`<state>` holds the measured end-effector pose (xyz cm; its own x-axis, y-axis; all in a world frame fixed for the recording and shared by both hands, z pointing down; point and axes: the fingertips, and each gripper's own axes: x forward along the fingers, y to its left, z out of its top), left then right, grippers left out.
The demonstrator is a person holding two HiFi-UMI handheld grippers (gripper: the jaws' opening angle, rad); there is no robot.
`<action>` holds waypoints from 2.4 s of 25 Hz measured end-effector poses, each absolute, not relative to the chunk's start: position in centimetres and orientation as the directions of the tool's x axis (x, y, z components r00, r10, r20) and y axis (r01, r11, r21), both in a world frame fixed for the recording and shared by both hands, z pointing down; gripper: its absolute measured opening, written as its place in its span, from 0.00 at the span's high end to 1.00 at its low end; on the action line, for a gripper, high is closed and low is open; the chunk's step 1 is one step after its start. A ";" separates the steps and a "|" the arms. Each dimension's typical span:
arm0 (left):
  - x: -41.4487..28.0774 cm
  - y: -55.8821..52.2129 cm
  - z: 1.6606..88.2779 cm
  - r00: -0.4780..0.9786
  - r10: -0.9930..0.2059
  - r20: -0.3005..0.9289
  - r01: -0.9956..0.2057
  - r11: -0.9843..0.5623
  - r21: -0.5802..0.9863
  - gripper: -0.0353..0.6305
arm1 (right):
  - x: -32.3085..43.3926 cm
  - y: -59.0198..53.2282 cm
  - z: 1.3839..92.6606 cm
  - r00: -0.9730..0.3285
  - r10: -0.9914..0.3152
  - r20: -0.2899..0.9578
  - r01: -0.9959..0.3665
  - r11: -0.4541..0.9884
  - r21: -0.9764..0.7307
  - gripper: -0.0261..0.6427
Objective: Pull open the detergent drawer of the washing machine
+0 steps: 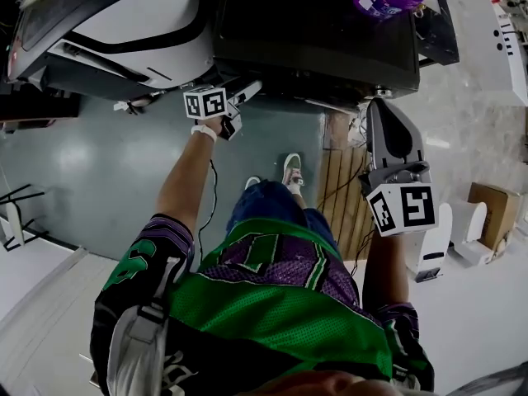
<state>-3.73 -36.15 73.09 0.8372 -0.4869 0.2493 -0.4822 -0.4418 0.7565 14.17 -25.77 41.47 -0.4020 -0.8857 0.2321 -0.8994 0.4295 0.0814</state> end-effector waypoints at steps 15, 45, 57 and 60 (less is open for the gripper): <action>-4.1 -36.6 72.7 0.890 -0.445 0.100 -0.342 -0.508 0.791 0.56 | 14.0 -26.4 42.8 -0.397 -0.877 0.271 -0.891 0.439 0.117 0.96; -5.2 -34.5 72.6 0.883 -0.464 0.078 -0.329 -0.491 0.806 0.56 | 13.1 -25.2 43.4 -0.423 -0.860 0.285 -0.880 0.465 0.096 0.96; -5.4 -30.5 72.5 0.883 -0.459 0.098 -0.334 -0.469 0.818 0.56 | 12.6 -22.7 42.2 -0.428 -0.863 0.269 -0.883 0.463 0.080 0.96; -5.6 -29.5 72.7 0.880 -0.460 0.115 -0.348 -0.463 0.815 0.56 | 12.5 -22.0 41.7 -0.431 -0.863 0.265 -0.882 0.465 0.078 0.96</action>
<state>-5.56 -29.50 72.70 0.8802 -0.4604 0.1150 -0.3485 -0.4626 0.8152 12.50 -22.04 41.66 -0.4313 -0.8625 0.2647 -0.8820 0.4648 0.0776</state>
